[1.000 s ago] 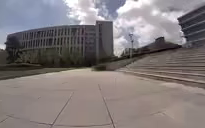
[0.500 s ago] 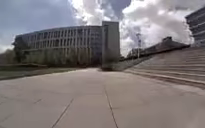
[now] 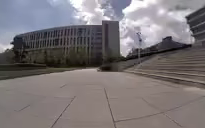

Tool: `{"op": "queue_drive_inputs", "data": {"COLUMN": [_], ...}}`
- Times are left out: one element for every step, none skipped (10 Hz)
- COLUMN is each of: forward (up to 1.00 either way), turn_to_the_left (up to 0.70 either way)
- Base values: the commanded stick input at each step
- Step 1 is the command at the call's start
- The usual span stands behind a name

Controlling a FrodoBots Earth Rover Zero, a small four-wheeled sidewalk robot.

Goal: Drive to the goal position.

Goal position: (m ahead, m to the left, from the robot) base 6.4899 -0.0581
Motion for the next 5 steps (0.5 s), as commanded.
{"op": "queue_drive_inputs", "data": {"forward": [0.70, 0.70, 0.70, 0.70, 0.70], "turn_to_the_left": [0.00, 0.00, 0.00, 0.00, 0.00]}}
